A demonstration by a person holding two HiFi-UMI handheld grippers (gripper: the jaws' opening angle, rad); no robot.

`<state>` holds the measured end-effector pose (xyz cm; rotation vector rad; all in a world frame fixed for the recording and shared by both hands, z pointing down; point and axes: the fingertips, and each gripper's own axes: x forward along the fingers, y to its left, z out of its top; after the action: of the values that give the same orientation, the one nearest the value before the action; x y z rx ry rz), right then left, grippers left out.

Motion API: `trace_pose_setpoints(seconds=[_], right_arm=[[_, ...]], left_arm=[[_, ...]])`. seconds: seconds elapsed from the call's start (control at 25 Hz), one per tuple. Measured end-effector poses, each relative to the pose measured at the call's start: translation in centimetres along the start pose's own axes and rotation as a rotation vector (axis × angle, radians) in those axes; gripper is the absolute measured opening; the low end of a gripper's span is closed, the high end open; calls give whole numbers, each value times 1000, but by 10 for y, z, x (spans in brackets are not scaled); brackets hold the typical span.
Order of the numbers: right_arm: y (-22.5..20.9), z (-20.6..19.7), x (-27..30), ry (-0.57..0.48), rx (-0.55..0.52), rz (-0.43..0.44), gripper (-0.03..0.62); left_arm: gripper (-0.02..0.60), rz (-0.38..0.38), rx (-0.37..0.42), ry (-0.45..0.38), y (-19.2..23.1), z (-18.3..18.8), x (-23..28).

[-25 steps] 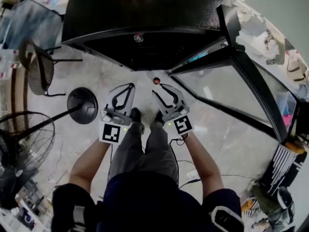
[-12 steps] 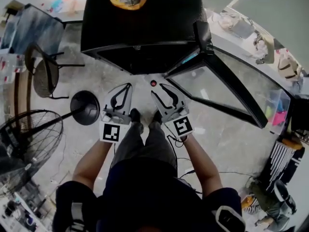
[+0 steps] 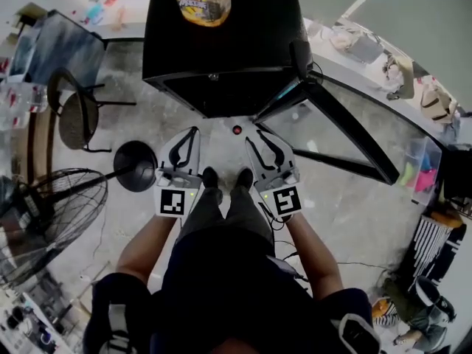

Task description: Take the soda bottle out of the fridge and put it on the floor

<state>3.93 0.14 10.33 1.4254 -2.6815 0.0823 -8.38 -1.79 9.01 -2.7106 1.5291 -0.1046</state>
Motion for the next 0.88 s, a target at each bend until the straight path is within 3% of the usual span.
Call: trace_pose_setpoints(seconds=[0.56, 0.88], right_arm=[[3, 48, -52, -13, -19, -134, 20], [0, 54, -75, 77, -25, -195, 19]], left_arm=[[23, 104, -21, -17, 32, 45, -66], [23, 117, -19, 8, 28, 51, -91]])
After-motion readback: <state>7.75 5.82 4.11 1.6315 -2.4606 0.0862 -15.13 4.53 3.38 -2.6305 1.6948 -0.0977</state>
